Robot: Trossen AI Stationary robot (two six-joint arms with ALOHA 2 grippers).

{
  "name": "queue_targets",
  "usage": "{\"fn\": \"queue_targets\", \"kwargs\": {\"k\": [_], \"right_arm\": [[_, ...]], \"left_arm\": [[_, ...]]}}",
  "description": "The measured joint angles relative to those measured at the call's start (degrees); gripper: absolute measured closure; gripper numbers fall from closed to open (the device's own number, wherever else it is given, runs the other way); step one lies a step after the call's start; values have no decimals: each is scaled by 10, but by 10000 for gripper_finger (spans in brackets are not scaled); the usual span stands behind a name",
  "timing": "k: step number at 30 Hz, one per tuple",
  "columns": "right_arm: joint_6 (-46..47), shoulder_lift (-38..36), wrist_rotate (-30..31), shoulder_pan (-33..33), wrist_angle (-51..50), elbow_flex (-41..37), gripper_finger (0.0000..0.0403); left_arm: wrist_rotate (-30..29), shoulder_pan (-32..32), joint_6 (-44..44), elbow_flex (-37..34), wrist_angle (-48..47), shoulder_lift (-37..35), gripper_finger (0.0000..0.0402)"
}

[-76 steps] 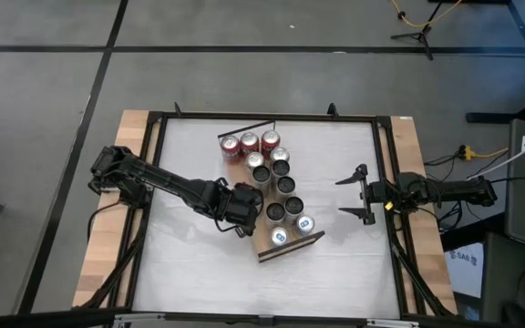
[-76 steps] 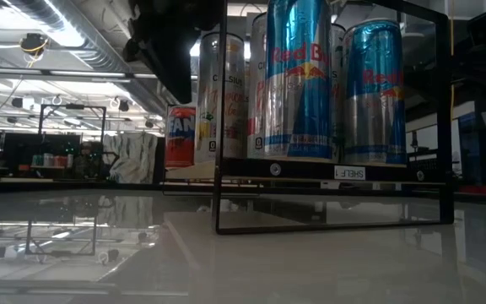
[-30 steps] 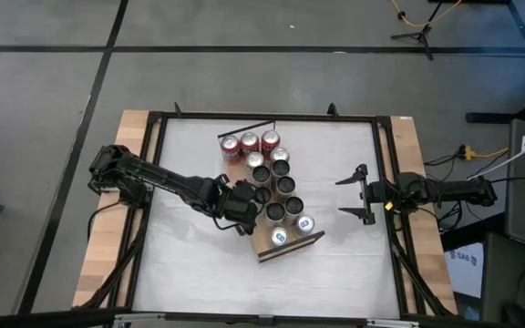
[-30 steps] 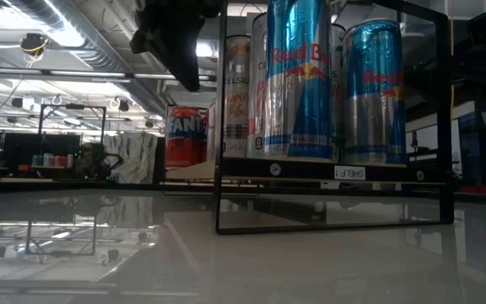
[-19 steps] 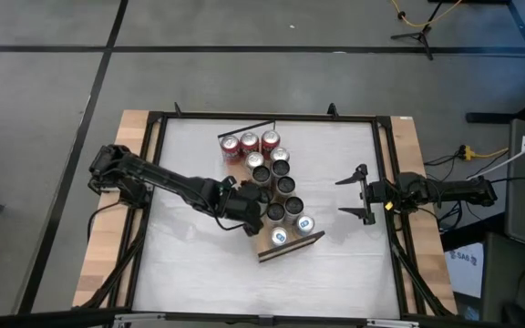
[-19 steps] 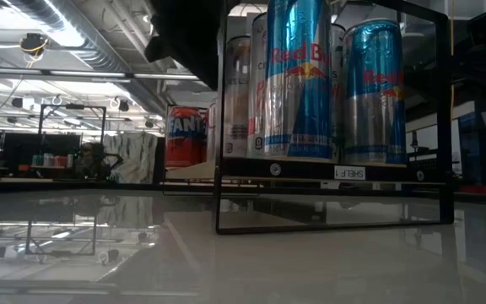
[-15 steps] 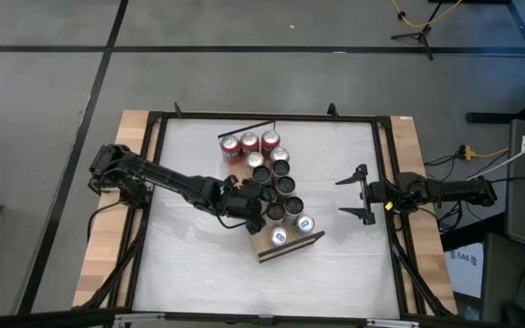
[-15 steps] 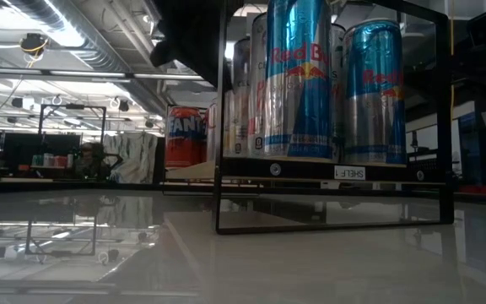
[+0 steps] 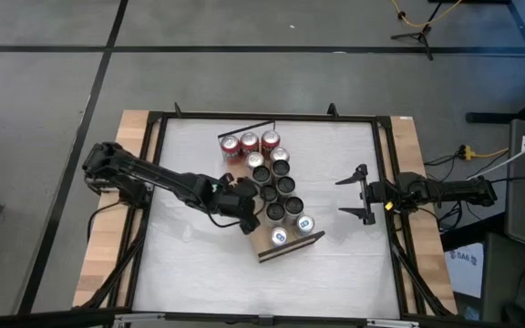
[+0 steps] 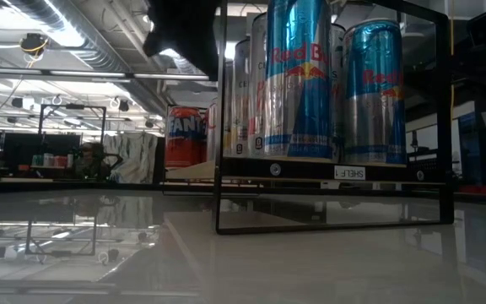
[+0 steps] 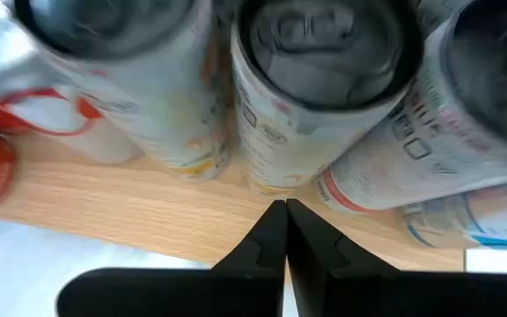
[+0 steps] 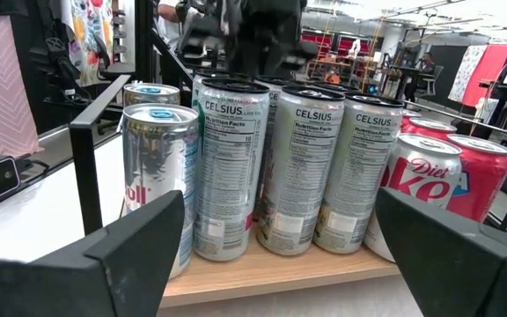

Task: Place canned beverage on shelf
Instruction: Return to Home Position

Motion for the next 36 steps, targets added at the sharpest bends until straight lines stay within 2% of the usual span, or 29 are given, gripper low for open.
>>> {"fn": "queue_targets", "kwargs": {"k": [8, 18, 25, 28, 31, 36], "right_arm": [[0, 0, 0, 0, 0, 0, 36], [0, 0, 0, 0, 0, 0, 36], [0, 0, 0, 0, 0, 0, 36], [0, 0, 0, 0, 0, 0, 36], [0, 0, 0, 0, 0, 0, 36], [0, 0, 0, 0, 0, 0, 36]], "left_arm": [[-18, -8, 86, 0, -9, -101, 402], [-19, 22, 237, 0, -12, -287, 401], [-20, 23, 282, -5, -51, -370, 401], [-20, 23, 299, -42, -40, -416, 401], [-18, 23, 326, -108, 9, -475, 401], [13, 23, 386, -240, 152, -578, 401]]}}
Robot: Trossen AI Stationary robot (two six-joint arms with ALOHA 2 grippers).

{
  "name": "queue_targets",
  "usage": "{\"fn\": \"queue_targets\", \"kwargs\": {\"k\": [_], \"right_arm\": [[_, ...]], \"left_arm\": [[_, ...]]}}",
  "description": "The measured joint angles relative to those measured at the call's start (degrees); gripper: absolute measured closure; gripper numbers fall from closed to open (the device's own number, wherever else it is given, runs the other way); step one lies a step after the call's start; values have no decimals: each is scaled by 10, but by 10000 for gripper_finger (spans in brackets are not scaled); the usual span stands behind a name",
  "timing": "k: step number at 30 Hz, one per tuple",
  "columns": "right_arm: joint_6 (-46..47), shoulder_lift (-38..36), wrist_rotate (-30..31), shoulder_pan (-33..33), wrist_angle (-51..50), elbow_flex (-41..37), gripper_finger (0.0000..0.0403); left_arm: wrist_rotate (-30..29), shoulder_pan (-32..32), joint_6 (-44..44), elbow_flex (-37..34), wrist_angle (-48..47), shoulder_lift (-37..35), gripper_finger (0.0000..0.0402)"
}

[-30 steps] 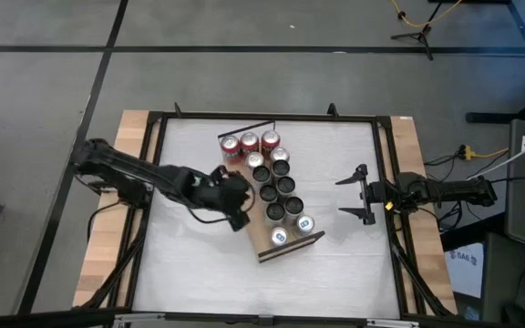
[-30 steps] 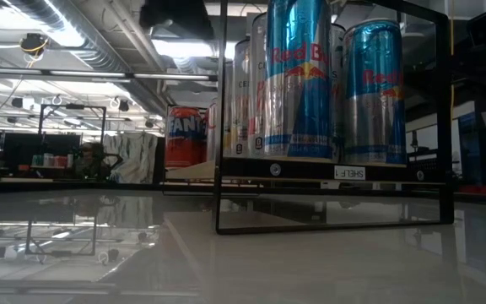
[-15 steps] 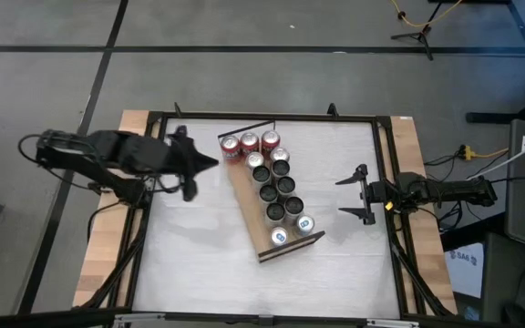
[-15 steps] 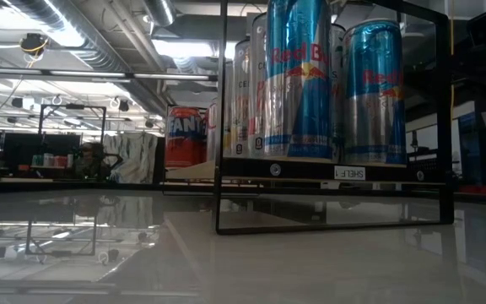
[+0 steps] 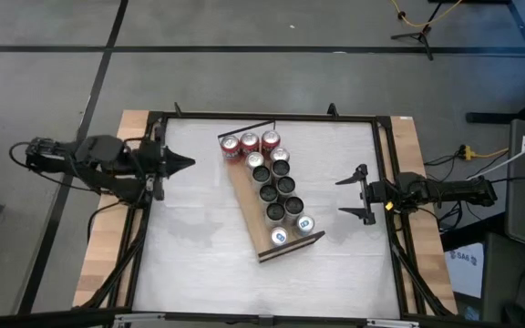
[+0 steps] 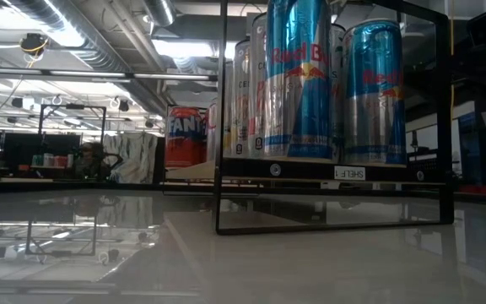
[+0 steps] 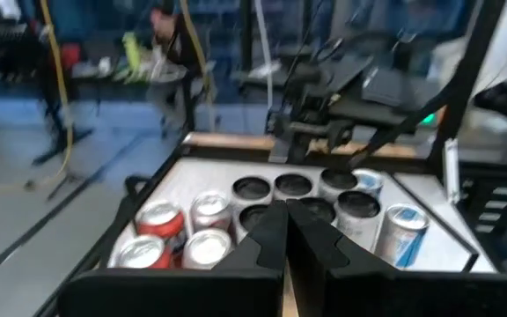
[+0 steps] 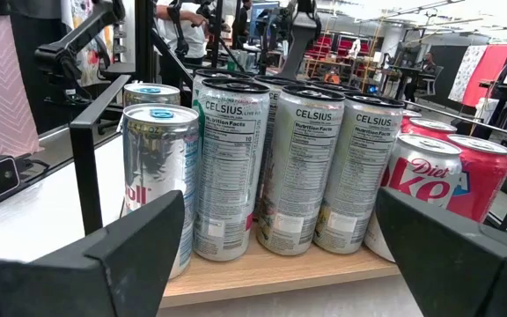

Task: Place canned beverage on shelf
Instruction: Return to Home Position

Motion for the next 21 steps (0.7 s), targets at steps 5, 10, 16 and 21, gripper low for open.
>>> {"fn": "queue_targets", "kwargs": {"k": [5, 10, 16, 21], "right_arm": [[0, 0, 0, 0, 0, 0, 36], [0, 0, 0, 0, 0, 0, 36], [0, 0, 0, 0, 0, 0, 36], [0, 0, 0, 0, 0, 0, 36]], "left_arm": [[12, 0, 21, -124, 88, -83, 401], [24, 0, 15, -235, 167, -158, 401], [24, 0, 10, -329, 226, -234, 401], [23, 3, 38, -378, 252, -286, 401]]}}
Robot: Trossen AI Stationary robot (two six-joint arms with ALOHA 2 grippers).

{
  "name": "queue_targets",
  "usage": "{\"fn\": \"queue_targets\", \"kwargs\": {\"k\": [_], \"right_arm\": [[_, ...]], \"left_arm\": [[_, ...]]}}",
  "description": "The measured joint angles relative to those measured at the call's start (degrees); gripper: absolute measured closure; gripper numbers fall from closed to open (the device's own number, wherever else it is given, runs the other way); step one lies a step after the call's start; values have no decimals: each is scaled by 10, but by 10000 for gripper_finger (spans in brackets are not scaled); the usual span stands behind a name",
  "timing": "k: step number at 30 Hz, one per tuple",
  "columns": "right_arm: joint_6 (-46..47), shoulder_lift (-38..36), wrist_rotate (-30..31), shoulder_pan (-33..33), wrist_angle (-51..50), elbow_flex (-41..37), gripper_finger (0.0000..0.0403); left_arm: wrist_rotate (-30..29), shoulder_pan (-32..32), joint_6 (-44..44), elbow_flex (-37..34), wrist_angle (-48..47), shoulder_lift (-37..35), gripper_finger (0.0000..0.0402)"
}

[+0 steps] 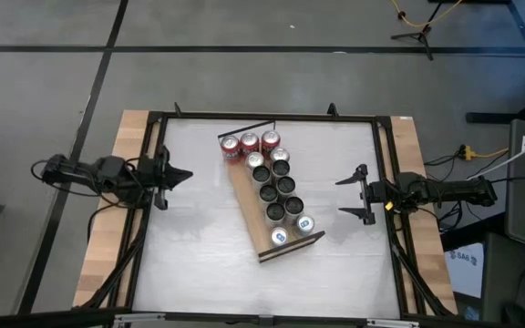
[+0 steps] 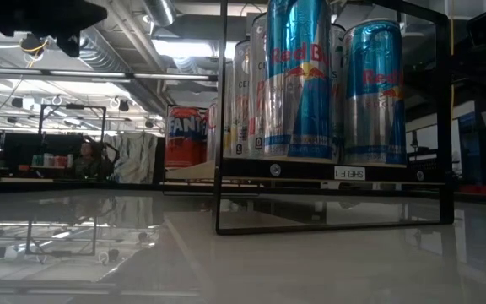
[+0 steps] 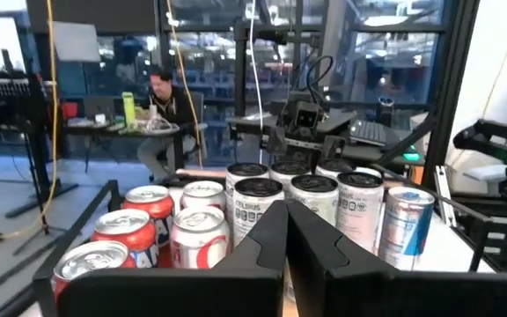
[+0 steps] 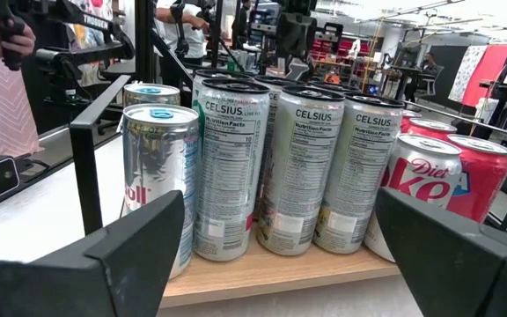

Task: Place canned beverage on shelf
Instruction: Return to Home Position

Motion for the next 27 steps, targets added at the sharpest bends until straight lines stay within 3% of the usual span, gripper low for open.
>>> {"fn": "queue_targets", "kwargs": {"k": [14, 27], "right_arm": [[0, 0, 0, 0, 0, 0, 36], [0, 0, 0, 0, 0, 0, 36]], "left_arm": [[36, 52, 28, -97, 58, -88, 401], [126, 121, 25, -160, 116, -88, 402]]}}
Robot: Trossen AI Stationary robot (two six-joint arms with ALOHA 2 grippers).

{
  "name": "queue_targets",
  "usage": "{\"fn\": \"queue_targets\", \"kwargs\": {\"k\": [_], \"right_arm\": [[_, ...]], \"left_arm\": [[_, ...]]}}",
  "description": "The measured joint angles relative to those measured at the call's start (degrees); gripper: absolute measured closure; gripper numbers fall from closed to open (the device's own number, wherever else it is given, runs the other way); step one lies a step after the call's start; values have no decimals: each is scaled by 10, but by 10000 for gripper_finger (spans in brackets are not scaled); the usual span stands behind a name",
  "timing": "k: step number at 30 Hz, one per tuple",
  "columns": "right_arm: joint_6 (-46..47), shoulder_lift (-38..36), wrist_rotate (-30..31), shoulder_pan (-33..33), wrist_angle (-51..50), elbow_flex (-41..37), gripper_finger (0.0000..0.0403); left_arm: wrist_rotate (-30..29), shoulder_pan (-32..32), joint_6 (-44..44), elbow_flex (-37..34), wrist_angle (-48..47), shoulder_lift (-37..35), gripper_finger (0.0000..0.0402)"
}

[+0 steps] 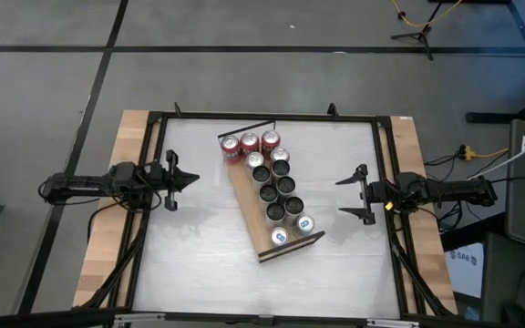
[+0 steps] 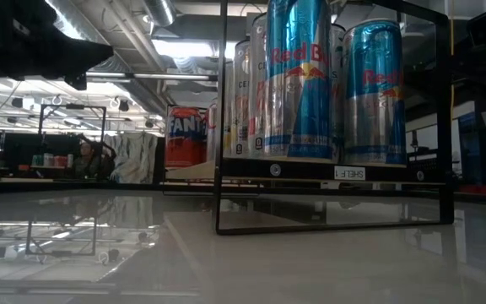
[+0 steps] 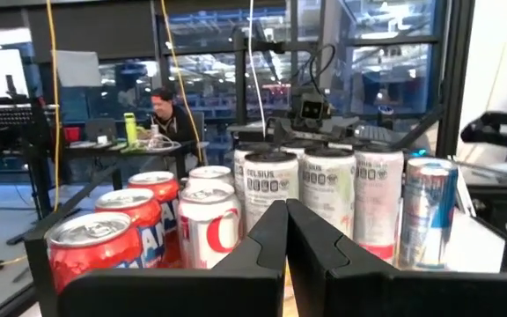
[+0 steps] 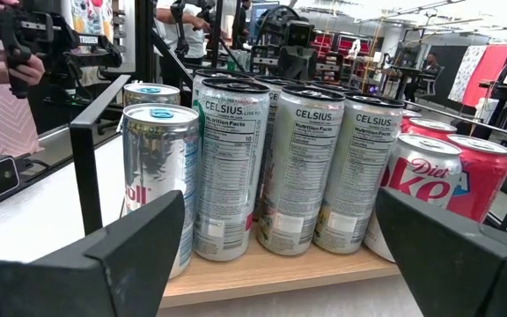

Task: Place canned beverage on shelf
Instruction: Return to Home Position

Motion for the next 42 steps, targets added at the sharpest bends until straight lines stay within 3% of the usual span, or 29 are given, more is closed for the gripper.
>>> {"fn": "queue_targets", "kwargs": {"k": [11, 42], "right_arm": [[0, 0, 0, 0, 0, 0, 36], [0, 0, 0, 0, 0, 0, 36]], "left_arm": [[60, 43, -7, 1, -84, 20, 402], [55, 43, 2, 1, -84, 40, 401]]}}
